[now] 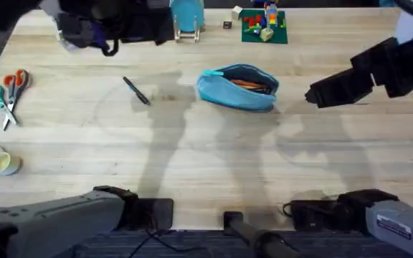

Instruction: Unzip the bag, pick up the pens from the table one at a time and place them inside, then zip the bag closed.

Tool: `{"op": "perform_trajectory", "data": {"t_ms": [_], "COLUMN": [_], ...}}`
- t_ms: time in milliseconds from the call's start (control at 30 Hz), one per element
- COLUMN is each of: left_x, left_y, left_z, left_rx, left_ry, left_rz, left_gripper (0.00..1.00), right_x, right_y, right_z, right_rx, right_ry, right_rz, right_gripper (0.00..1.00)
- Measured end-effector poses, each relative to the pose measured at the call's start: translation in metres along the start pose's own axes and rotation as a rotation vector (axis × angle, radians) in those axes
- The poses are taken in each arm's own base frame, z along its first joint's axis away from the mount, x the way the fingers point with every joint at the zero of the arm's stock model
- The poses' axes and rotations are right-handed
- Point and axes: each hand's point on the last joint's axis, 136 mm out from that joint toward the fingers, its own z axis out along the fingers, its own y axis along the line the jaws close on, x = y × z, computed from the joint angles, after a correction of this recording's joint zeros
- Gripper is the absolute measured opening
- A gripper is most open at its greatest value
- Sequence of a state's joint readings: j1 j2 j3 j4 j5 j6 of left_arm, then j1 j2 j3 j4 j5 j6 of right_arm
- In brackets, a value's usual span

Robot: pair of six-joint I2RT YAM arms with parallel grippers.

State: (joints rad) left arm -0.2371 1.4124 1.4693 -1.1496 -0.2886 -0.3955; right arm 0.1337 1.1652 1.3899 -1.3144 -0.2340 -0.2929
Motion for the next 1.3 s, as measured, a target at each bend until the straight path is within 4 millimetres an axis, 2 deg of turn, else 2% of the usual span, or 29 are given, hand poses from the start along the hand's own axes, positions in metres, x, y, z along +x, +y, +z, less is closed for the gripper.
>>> {"op": "perform_trajectory", "data": {"t_ms": [267, 400, 900, 1300], "left_x": [0.014, 0.017, 0.021, 0.036], "left_y": [0.050, 0.065, 0.067, 0.055], "left_z": [0.006, 0.008, 0.016, 0.079], "left_rx": [-0.113, -0.139, -0.097, -0.171], "left_ry": [0.084, 0.105, 0.165, 0.337], "left_rz": [-0.344, -0.468, -0.644, -0.618], "left_gripper": [0.993, 0.993, 0.993, 0.993], "right_x": [0.000, 0.000, 0.000, 0.000], "right_y": [0.000, 0.000, 0.000, 0.000], "right_z": [0.000, 0.000, 0.000, 0.000], "right_rx": [0.000, 0.000, 0.000, 0.000], "right_ry": [0.000, 0.000, 0.001, 0.001], "right_rz": [0.000, 0.000, 0.000, 0.000], "right_gripper": [0.998, 0.998, 0.997, 0.997]}}
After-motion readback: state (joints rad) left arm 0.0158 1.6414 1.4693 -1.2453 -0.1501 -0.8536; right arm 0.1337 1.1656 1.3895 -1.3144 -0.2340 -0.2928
